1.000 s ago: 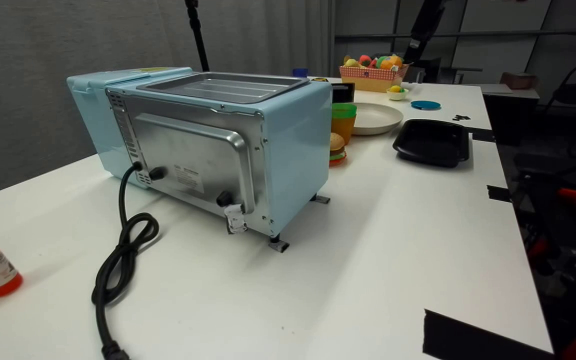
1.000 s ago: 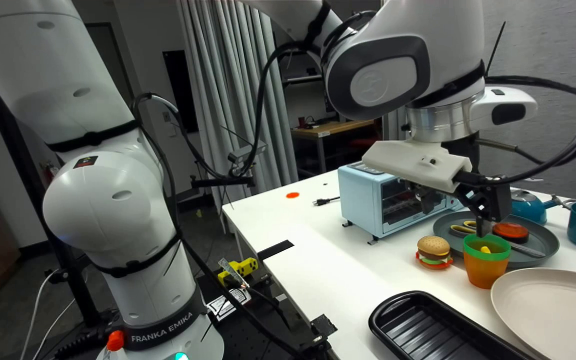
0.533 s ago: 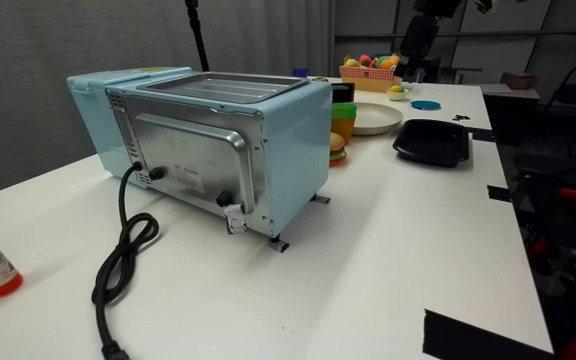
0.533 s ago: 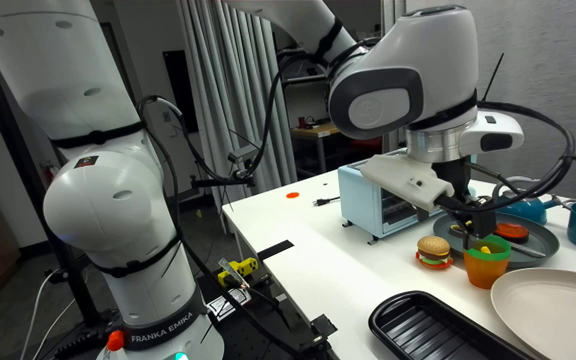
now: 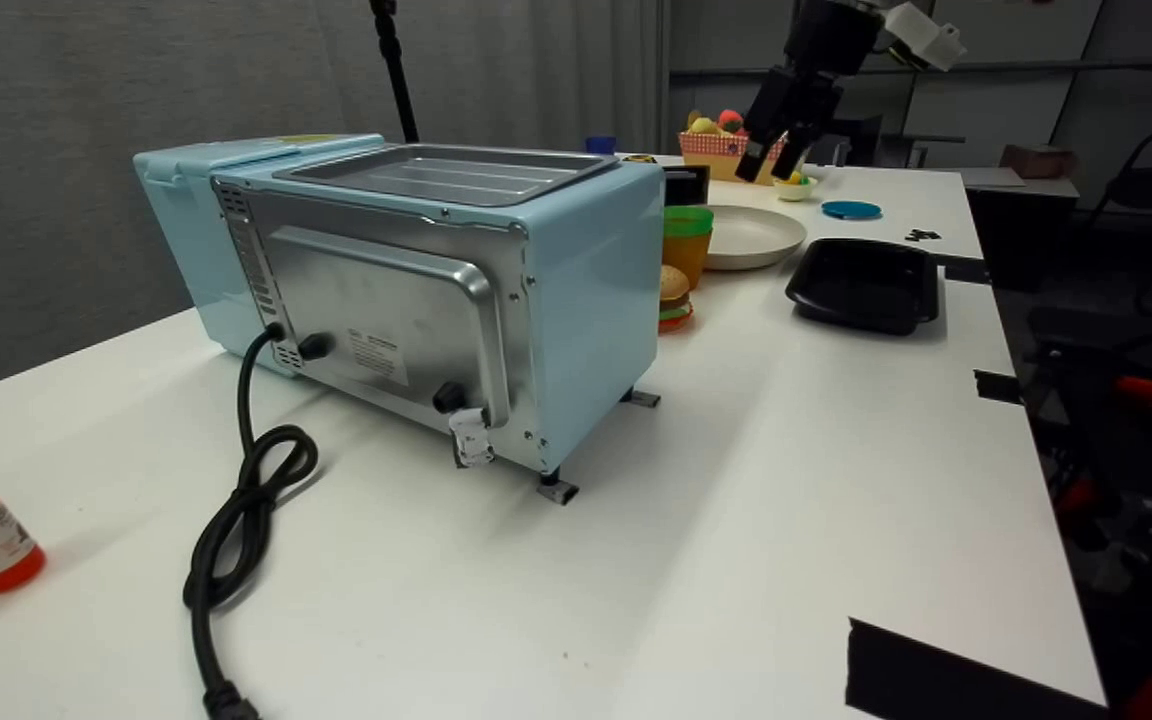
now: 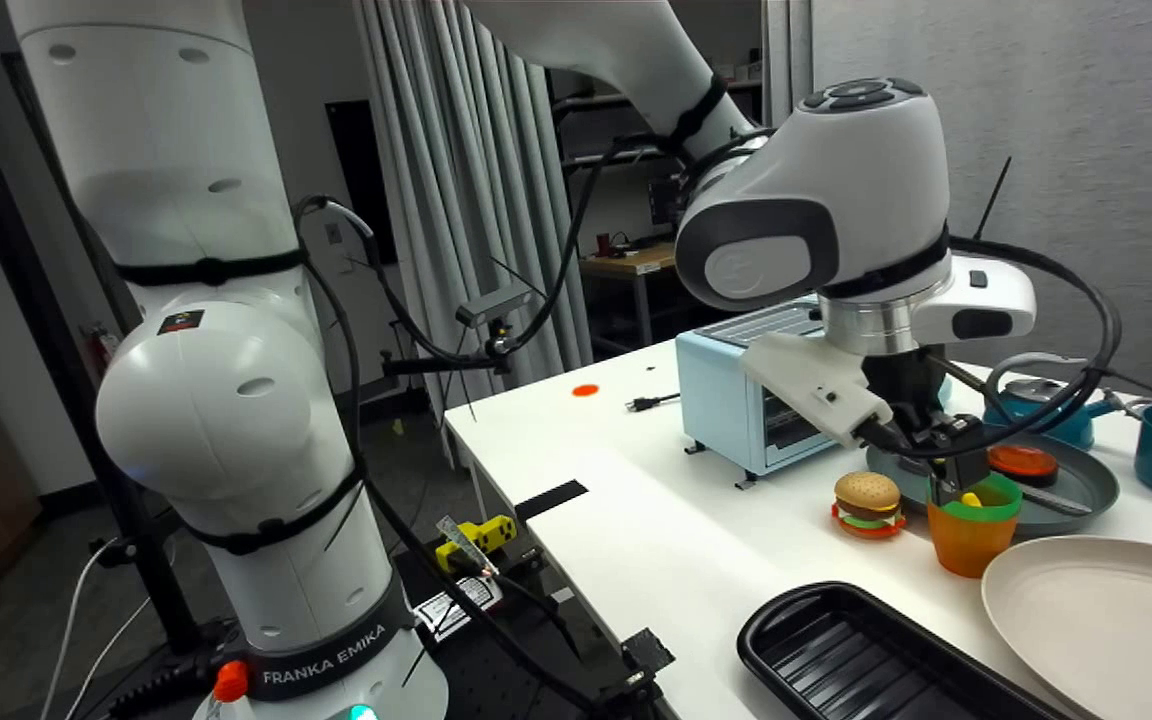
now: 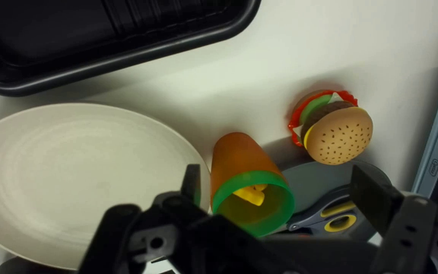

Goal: Pour the things in the green cup onto the plate

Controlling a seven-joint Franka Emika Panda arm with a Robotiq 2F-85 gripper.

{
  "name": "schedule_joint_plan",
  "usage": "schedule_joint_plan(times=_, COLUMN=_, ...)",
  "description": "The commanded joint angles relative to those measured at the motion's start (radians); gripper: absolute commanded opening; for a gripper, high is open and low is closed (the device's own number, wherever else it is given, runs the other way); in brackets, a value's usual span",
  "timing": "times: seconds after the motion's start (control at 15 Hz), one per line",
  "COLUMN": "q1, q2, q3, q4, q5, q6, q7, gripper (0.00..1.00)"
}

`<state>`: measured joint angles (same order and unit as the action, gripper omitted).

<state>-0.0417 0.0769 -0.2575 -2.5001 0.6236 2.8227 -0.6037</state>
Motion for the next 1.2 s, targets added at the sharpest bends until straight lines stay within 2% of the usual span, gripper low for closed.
schedule_joint_plan(times=0.0, q1=-0.001, q2=0.102, q3=0.035, q4=0.088, q5=0.103, q6=0.041, q7=-0.045, gripper=1.00)
schedule_joint_plan(times=0.53, q1=-0.020, q2=0.248, q3=0.065, q4=0.200, q5=0.157, q6=0.066, q7=-0.032, gripper=1.00)
schedule_joint_plan(times=1.13, q1=-0.023, q2=0.339, q3=0.080, q4=0.285, q5=0.194, q6=0.071, q7=-0.030, gripper=1.00)
